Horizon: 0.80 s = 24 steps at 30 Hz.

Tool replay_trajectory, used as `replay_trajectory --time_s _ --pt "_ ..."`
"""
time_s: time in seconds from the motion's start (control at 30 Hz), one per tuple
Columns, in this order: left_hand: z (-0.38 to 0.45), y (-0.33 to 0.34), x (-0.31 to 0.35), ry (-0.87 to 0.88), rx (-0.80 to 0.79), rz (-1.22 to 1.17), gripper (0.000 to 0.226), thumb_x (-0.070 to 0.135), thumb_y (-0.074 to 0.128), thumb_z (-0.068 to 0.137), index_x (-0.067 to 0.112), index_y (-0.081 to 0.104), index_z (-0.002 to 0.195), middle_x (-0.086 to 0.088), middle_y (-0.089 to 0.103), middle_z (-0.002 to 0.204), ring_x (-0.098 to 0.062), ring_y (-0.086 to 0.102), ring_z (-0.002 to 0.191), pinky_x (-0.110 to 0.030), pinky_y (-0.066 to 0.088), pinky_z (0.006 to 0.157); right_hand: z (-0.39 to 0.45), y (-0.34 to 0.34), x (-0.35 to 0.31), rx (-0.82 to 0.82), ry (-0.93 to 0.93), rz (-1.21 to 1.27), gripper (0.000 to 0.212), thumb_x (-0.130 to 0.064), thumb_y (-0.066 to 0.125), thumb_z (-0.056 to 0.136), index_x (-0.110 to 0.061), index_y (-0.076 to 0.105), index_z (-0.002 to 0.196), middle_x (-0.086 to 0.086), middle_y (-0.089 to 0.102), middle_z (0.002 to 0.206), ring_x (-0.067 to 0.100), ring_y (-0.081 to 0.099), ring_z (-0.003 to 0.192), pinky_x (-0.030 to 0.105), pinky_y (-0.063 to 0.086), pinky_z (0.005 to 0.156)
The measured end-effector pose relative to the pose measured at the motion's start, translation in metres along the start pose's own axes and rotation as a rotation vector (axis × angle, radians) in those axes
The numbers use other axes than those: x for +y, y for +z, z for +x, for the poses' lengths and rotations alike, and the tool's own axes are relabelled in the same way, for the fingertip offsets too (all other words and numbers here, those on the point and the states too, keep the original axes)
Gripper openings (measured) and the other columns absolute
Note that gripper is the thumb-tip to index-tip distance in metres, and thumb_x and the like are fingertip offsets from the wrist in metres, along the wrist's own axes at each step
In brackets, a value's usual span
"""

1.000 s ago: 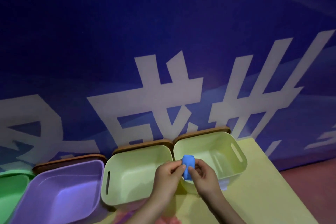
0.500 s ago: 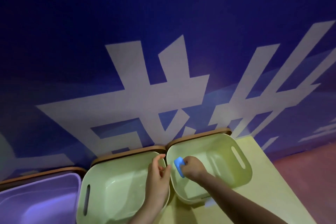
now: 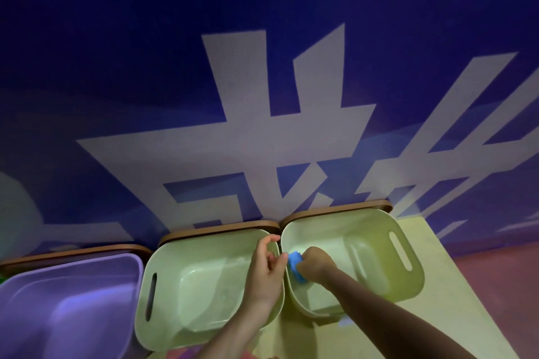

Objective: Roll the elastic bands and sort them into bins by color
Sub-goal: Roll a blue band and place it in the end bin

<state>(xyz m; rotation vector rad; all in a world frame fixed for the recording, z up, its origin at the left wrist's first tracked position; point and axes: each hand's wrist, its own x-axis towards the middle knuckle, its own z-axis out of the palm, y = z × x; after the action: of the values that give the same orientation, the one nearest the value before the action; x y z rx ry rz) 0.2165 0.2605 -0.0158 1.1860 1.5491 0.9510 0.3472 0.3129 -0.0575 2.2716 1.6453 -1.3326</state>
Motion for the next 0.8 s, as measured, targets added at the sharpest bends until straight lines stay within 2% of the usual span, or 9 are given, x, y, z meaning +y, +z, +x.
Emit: replay_trajectory --time_s 0.07,0.17,0.27,0.37,0.43,0.53,0.63,0.73,0.8 --pt "0.0007 -0.0009 0.0 0.0 -0.009 0.0 0.027 0.019 0.058 0.092 0.037 0.049 0.11 0.001 0.039 0.072 -0.009 0.042 0.064 -0.016 0.038 0.061 -0.0011 0.0007 0.0029 0.011 0.016 -0.019 0.034 -0.027 0.046 0.092 -0.001 0.066 0.102 0.015 0.062 0.098 0.028 0.061 0.098 0.024 0.035 0.071" --pt "0.001 -0.0007 -0.0003 0.01 -0.01 -0.009 0.029 0.016 0.058 0.092 0.039 0.049 0.107 0.0 0.038 0.07 -0.008 0.04 0.061 -0.016 0.038 0.061 -0.0002 -0.0017 0.0006 0.034 -0.01 -0.002 0.029 -0.03 0.046 0.091 -0.01 0.063 0.077 0.009 0.059 0.083 0.024 0.057 0.081 0.024 0.038 0.069" --pt "-0.0008 -0.0008 0.0005 0.007 -0.013 -0.021 0.029 0.016 0.058 0.092 0.04 0.048 0.105 0.001 0.038 0.069 -0.007 0.041 0.06 -0.016 0.038 0.06 0.0049 -0.0011 -0.0005 0.003 -0.042 0.02 0.026 -0.021 0.053 0.088 -0.014 0.057 0.063 0.004 0.057 0.071 0.021 0.055 0.076 0.023 0.04 0.067" --pt "-0.0011 -0.0011 0.002 0.004 -0.016 -0.038 0.028 0.017 0.058 0.091 0.04 0.049 0.105 0.002 0.04 0.068 -0.002 0.041 0.056 -0.014 0.038 0.059 0.0077 0.0002 0.0015 0.011 -0.057 -0.008 0.015 -0.021 0.06 0.086 -0.01 0.069 0.081 0.003 0.06 0.077 0.022 0.059 0.083 0.023 0.043 0.069" --pt "-0.0009 -0.0015 0.0022 -0.002 -0.019 -0.039 0.028 0.017 0.058 0.091 0.039 0.049 0.106 0.003 0.041 0.067 0.0 0.042 0.055 -0.012 0.038 0.058 0.0074 -0.001 0.0023 0.078 -0.07 -0.104 0.024 -0.029 0.061 0.086 -0.013 0.072 0.1 0.004 0.066 0.097 0.022 0.061 0.098 0.025 0.047 0.079" --pt "-0.0014 -0.0016 0.0016 -0.001 -0.024 -0.043 0.028 0.017 0.058 0.092 0.04 0.049 0.105 0.002 0.041 0.066 0.0 0.041 0.054 -0.013 0.038 0.059 0.0051 -0.0022 0.0039 0.121 -0.039 -0.062 0.031 -0.032 0.063 0.085 -0.018 0.066 0.113 0.003 0.065 0.115 0.021 0.059 0.108 0.028 0.048 0.091" --pt "-0.001 -0.0009 0.0018 -0.008 -0.021 -0.048 0.029 0.017 0.058 0.091 0.041 0.048 0.104 0.001 0.042 0.067 -0.004 0.043 0.059 -0.012 0.038 0.059 0.0062 -0.0017 0.0053 0.126 0.01 -0.011 0.033 -0.032 0.063 0.087 -0.012 0.056 0.112 0.007 0.062 0.117 0.023 0.058 0.109 0.029 0.045 0.09" --pt "-0.0012 -0.0007 0.0019 -0.014 -0.017 -0.04 0.029 0.019 0.058 0.091 0.043 0.048 0.103 0.0 0.043 0.068 -0.008 0.045 0.063 -0.012 0.038 0.059 0.0042 0.0004 0.0049 0.098 -0.03 -0.037 0.02 -0.03 0.058 0.089 -0.013 0.057 0.1 0.008 0.065 0.112 0.024 0.06 0.105 0.028 0.045 0.085" --pt "-0.0016 -0.0015 0.0024 -0.019 -0.02 -0.03 0.028 0.02 0.058 0.092 0.042 0.048 0.104 0.0 0.043 0.068 -0.009 0.046 0.063 -0.013 0.039 0.059 0.0018 0.0033 0.005 0.093 -0.059 -0.045 0.025 -0.032 0.056 0.09 -0.012 0.059 0.103 0.007 0.066 0.108 0.024 0.06 0.101 0.028 0.045 0.081"
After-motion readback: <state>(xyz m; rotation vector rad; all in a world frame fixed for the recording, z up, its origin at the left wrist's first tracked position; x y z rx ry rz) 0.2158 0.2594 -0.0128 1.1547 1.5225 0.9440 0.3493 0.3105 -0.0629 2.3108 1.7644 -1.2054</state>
